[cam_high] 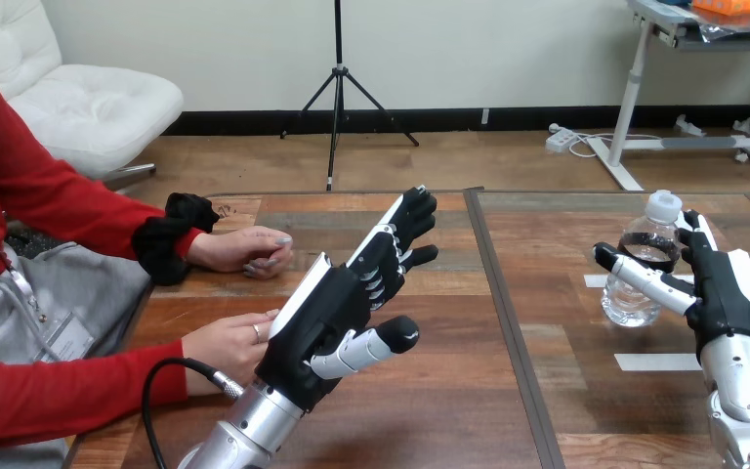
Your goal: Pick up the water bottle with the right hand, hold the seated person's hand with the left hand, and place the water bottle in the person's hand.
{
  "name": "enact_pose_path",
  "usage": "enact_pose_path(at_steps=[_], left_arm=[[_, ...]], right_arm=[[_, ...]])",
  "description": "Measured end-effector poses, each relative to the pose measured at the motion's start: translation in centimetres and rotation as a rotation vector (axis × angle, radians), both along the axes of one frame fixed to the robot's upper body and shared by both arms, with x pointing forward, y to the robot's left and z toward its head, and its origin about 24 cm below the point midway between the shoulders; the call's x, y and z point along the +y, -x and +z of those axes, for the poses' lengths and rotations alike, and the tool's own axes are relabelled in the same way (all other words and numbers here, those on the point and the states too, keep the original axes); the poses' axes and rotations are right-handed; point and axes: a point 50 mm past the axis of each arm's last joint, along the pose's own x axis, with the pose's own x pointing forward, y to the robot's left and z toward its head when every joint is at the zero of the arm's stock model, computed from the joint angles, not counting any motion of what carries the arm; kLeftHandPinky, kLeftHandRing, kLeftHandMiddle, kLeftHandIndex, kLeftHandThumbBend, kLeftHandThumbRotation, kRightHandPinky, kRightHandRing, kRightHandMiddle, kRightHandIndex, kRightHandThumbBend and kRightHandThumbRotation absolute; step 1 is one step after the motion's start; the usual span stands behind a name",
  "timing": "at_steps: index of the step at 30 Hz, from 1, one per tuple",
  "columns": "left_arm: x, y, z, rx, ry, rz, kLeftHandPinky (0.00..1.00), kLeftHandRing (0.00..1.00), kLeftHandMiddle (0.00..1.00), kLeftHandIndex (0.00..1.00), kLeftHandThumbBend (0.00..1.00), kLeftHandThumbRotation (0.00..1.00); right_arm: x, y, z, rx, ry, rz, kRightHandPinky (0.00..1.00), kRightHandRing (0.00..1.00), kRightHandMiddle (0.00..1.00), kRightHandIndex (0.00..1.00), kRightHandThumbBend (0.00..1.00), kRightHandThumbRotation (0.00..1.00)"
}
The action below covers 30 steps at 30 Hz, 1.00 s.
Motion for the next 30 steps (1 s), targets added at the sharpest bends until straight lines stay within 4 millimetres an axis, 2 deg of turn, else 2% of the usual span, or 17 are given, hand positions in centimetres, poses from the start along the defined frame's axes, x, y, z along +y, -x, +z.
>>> enact_pose_path(at_steps=[21,26,30], left_arm=[[0.5,-0.2,1.3,-0.09,0.032,-0.005,0.9,0.97,1.0,0.99,1.0,0.71],[0.7,-0.1,1.5,-0.108,0.04,-0.002,0.9,0.97,1.0,0.99,1.0,0.71],[0.9,0.0,1.5,-0.118,0.04,-0.002,0.9,0.97,1.0,0.99,1.0,0.7]], right_arm=[[0.5,0.2,-1.1,0.085,-0.004,0.004,0.84,0.92,0.93,0.99,1.0,0.44],[0.8,0.3,-1.4,0.102,0.005,-0.005,0.84,0.91,0.92,0.97,1.0,0.41],[1.0,0.4,-1.7,0.114,0.012,-0.025,0.82,0.88,0.89,0.93,1.0,0.34]])
